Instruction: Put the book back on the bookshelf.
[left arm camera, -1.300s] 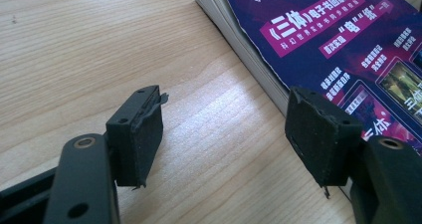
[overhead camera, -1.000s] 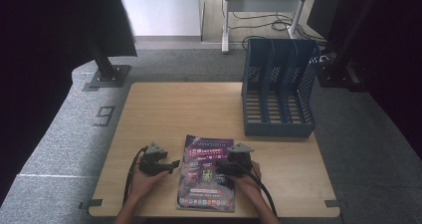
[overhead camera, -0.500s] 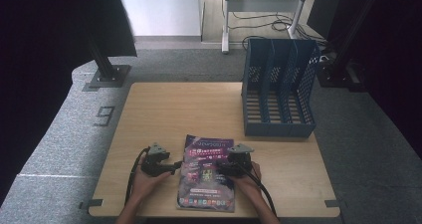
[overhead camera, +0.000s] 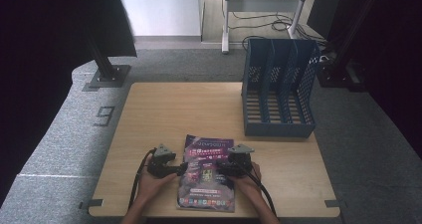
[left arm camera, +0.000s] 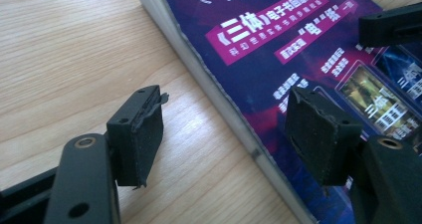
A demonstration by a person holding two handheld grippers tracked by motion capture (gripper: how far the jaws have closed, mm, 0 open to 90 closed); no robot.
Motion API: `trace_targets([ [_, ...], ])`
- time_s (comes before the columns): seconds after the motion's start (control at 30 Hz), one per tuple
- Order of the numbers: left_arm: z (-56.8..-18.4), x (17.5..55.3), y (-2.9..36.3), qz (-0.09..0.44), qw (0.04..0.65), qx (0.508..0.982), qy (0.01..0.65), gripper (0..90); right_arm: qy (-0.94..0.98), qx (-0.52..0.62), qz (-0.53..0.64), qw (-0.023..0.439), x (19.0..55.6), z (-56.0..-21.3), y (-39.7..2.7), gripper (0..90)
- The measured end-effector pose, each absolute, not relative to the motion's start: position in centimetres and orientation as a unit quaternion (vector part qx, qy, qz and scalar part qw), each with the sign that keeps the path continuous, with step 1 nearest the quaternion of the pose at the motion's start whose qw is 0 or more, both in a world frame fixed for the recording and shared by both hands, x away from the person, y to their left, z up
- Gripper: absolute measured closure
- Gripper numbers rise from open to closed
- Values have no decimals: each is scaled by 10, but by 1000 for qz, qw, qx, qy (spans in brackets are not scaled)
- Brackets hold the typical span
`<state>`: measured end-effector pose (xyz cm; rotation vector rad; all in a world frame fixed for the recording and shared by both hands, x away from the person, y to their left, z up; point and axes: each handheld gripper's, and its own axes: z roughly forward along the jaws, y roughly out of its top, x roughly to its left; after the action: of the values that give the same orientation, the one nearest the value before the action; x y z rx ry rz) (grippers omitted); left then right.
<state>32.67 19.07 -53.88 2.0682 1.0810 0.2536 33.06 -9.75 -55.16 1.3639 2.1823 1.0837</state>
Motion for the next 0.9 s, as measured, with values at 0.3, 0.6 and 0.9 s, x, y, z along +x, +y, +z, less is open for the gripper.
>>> trace_targets([
  [0.3,-537,326,187,107,397,806,425,319,770,480,383,174,331,-552,-98,192],
  [0.6,-544,325,173,88,388,819,415,315,769,482,383,172,331,-552,-98,191],
  [0.9,-544,324,169,90,383,821,413,314,768,482,384,173,330,-552,-98,192],
])
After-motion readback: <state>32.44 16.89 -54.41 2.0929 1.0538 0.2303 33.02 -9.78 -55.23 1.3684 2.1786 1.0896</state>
